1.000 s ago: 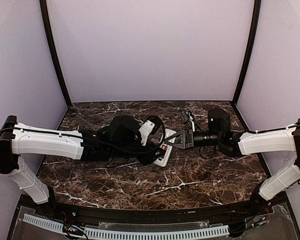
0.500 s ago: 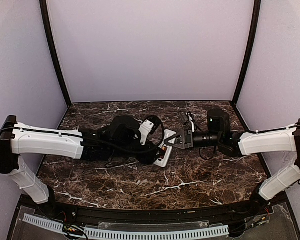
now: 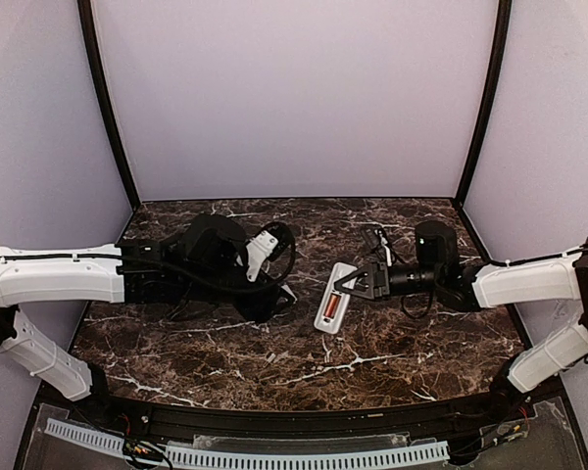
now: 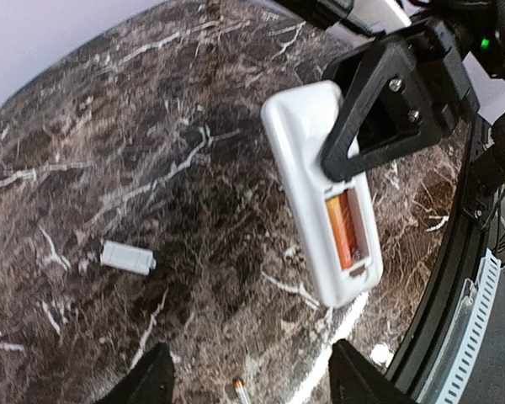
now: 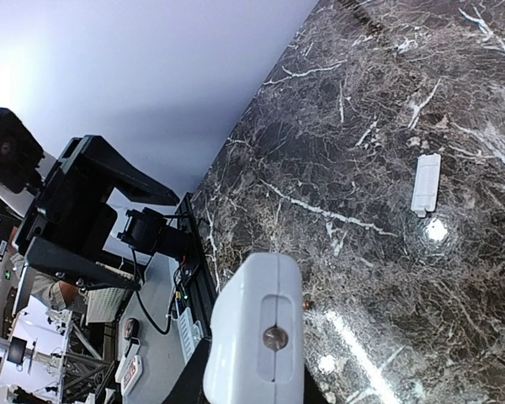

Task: Load the batteries into the remote control
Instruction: Pick up the battery from the center of the board.

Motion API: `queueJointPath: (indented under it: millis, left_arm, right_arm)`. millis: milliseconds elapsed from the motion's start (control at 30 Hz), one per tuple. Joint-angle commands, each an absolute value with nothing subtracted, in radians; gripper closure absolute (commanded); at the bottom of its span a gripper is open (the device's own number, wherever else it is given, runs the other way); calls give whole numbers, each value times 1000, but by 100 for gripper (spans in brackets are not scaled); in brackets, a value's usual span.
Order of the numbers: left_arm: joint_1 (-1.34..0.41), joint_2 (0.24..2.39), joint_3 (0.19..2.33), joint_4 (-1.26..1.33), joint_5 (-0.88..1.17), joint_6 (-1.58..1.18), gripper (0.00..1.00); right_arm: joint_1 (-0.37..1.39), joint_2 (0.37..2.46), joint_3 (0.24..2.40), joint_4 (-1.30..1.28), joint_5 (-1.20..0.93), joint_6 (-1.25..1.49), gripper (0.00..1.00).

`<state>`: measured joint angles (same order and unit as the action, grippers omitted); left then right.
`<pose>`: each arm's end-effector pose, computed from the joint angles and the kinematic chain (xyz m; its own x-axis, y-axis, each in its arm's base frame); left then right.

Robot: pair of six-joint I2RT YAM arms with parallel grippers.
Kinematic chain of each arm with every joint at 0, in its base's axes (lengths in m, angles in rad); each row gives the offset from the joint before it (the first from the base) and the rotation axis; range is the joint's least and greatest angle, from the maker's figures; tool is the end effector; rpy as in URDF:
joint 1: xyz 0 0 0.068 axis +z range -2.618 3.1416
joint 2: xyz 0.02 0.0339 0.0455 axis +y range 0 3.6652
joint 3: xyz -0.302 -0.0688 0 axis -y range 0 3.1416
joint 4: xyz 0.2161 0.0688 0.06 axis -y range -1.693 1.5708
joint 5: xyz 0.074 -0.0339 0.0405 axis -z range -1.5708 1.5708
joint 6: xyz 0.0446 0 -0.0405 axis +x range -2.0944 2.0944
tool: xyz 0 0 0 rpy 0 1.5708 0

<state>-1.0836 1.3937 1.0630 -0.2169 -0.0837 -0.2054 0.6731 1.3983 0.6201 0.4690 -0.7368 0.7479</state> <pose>0.1399 -0.2561 0.3357 -0.4114 0.3424 -0.8447 0.7796 0.6123 -0.1315 0.1894 0.1893 0.2695 -0.8288 -0.0166 -0.5593 -0.5436 0.2610 0.7977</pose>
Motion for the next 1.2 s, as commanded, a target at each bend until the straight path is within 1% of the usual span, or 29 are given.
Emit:
queueJointPath:
  millis: [0,133,267,467,600,867,1067,1167]
  left_arm:
    - [-1082,1392,1041,-463,-56,-248,41]
    - [-1083,1444,1047,-567,-41,-289,51]
    - [-1082,1529,1086,-640,-13,-311,58]
    - [-1082,1665,1144,-662,13,-324,59]
    - [-1083,1726,1171,-664,49,-325,59]
    - [-1084,1787,1207,-665,47,-307,60]
    - [-1084,1821,1225,-670,34,-293,63]
    - [-1084,1845,1230,-672,34,-287,67]
  right_arm:
    - [654,1366,590,493,-765,727,100]
    - [640,1362,583,478,-770,713,100]
    - [629,1355,574,464,-775,701,100]
    - [625,1329,527,540,-828,690,100]
    - [625,1301,514,528,-817,658,100]
    - [625,1284,516,475,-798,624,100]
    - [622,1285,522,457,-796,615,100]
    - [621,1290,527,450,-796,612,100]
